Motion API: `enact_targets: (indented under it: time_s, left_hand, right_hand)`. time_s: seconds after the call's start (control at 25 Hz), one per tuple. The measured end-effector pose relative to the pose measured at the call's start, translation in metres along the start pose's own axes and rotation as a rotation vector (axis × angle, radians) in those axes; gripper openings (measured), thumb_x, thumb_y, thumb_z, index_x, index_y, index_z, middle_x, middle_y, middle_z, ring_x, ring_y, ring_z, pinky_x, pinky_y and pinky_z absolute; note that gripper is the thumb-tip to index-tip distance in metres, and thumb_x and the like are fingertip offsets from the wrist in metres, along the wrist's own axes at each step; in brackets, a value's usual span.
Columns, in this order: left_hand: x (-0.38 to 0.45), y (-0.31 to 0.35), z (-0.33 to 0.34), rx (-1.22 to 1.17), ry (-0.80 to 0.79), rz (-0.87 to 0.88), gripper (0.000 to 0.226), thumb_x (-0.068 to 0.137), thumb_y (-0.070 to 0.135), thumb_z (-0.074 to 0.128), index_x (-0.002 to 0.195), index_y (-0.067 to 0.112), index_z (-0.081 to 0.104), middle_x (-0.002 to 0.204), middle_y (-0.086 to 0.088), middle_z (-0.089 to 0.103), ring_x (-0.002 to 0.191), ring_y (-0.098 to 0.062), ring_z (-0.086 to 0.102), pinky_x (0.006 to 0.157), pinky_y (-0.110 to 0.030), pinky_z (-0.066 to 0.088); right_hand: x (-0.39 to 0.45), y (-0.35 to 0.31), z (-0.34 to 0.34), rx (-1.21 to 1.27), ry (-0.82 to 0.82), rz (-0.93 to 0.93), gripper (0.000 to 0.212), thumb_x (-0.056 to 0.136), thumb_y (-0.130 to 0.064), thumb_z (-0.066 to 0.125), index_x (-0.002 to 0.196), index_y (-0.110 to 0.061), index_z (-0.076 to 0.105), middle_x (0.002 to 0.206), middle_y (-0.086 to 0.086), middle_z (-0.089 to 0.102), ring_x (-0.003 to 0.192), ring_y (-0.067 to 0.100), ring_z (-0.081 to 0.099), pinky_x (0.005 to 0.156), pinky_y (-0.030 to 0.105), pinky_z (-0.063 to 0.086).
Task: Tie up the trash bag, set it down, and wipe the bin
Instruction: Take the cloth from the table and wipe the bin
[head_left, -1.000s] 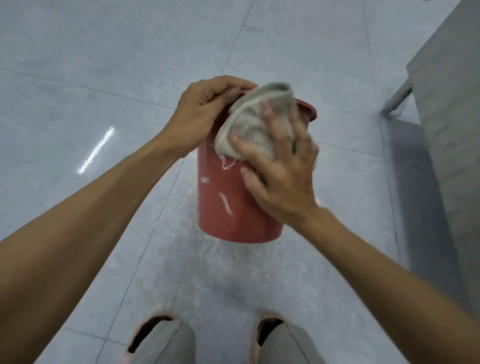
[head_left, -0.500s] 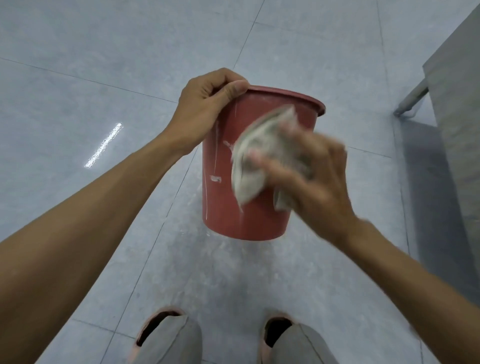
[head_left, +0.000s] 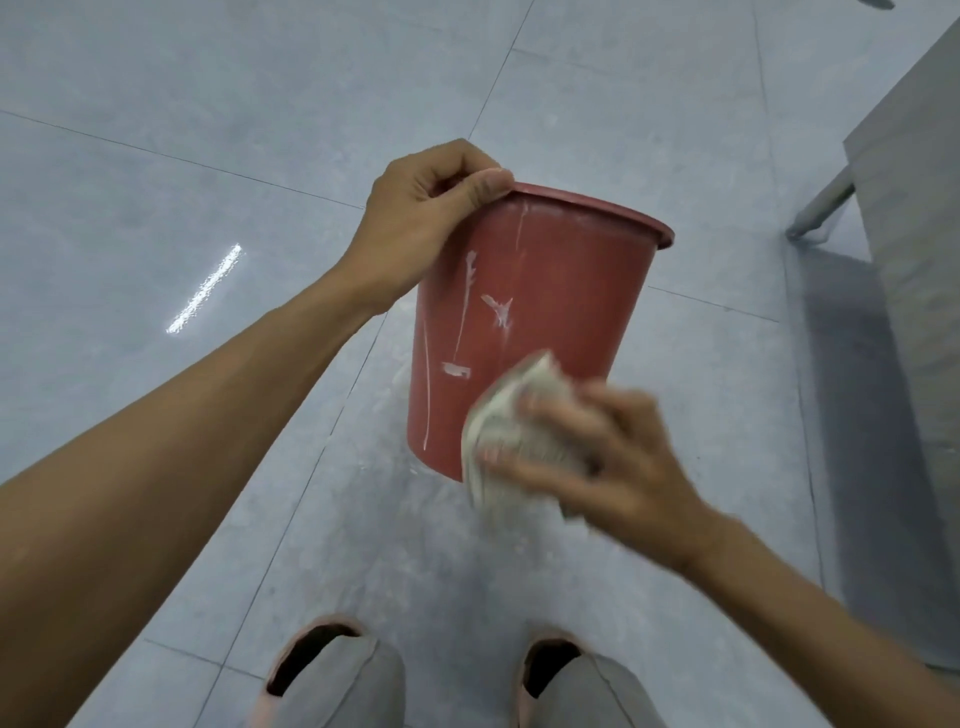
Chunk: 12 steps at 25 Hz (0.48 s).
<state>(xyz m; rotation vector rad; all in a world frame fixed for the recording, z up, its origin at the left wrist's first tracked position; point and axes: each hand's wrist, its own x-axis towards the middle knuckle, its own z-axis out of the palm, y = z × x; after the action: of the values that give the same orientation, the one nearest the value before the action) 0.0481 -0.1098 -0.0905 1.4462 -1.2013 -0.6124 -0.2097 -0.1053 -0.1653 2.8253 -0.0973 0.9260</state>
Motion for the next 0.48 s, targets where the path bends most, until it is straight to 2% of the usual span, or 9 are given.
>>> enact_targets:
  time_s: [0.08, 0.12, 0.2, 0.28, 0.32, 0.4, 0.48]
  left_hand:
    - [0.003, 0.003, 0.004, -0.014, -0.008, 0.001, 0.018, 0.092, 0.030, 0.064, 0.087, 0.014, 0.069, 0.087, -0.002, 0.069, 0.083, -0.008, 0.061, 0.080, -0.028, 0.052]
    - [0.004, 0.004, 0.005, -0.021, -0.026, 0.008, 0.020, 0.094, 0.029, 0.062, 0.091, 0.011, 0.070, 0.092, -0.007, 0.071, 0.088, -0.012, 0.062, 0.086, -0.037, 0.052]
    - [0.006, 0.003, 0.006, -0.016, -0.068, 0.025, 0.026, 0.099, 0.028, 0.055, 0.100, 0.008, 0.071, 0.103, -0.010, 0.072, 0.097, -0.021, 0.065, 0.097, -0.044, 0.049]
    - [0.006, 0.001, 0.004, 0.020, -0.098, 0.023, 0.028, 0.103, 0.026, 0.049, 0.112, 0.009, 0.070, 0.115, -0.008, 0.071, 0.110, -0.025, 0.063, 0.103, -0.042, 0.046]
    - [0.005, -0.001, 0.002, 0.045, -0.099, 0.023, 0.027, 0.103, 0.025, 0.049, 0.117, 0.012, 0.068, 0.121, -0.006, 0.069, 0.112, -0.021, 0.062, 0.105, -0.037, 0.046]
    - [0.002, -0.005, 0.001, 0.119, -0.039, 0.023, 0.023, 0.101, 0.025, 0.053, 0.118, 0.018, 0.067, 0.127, 0.001, 0.065, 0.105, -0.005, 0.059, 0.100, -0.019, 0.043]
    - [0.000, -0.008, 0.001, 0.166, 0.046, 0.019, 0.016, 0.098, 0.030, 0.058, 0.106, 0.020, 0.067, 0.113, 0.010, 0.064, 0.091, 0.009, 0.054, 0.087, -0.005, 0.038]
  right_hand:
    - [0.044, 0.037, 0.001, -0.120, 0.202, 0.261, 0.035, 0.100, -0.031, 0.063, 0.135, -0.037, 0.061, 0.144, 0.003, 0.043, 0.117, 0.030, 0.038, 0.090, 0.047, 0.048]
    - [0.062, 0.050, 0.006, -0.171, 0.242, 0.376, 0.032, 0.102, -0.035, 0.060, 0.133, -0.037, 0.062, 0.146, 0.004, 0.045, 0.119, 0.030, 0.036, 0.094, 0.047, 0.045]
    - [0.074, 0.051, 0.020, -0.201, 0.210, 0.493, 0.030, 0.102, -0.041, 0.056, 0.131, -0.038, 0.063, 0.146, 0.006, 0.049, 0.121, 0.030, 0.034, 0.096, 0.048, 0.044]
    - [0.047, 0.023, 0.032, -0.145, 0.107, 0.444, 0.031, 0.101, -0.042, 0.059, 0.131, -0.038, 0.064, 0.149, 0.002, 0.046, 0.121, 0.032, 0.035, 0.090, 0.052, 0.046]
    - [0.027, 0.007, 0.034, -0.093, 0.041, 0.374, 0.032, 0.099, -0.040, 0.062, 0.131, -0.038, 0.064, 0.149, 0.000, 0.042, 0.122, 0.033, 0.035, 0.087, 0.053, 0.047]
    - [-0.014, -0.016, 0.027, -0.013, -0.130, 0.171, 0.038, 0.092, -0.032, 0.072, 0.129, -0.037, 0.065, 0.146, 0.000, 0.037, 0.124, 0.032, 0.035, 0.087, 0.051, 0.051]
    - [-0.035, -0.023, 0.012, 0.026, -0.264, -0.047, 0.047, 0.084, -0.024, 0.078, 0.128, -0.036, 0.065, 0.145, 0.000, 0.038, 0.125, 0.030, 0.038, 0.089, 0.044, 0.049]
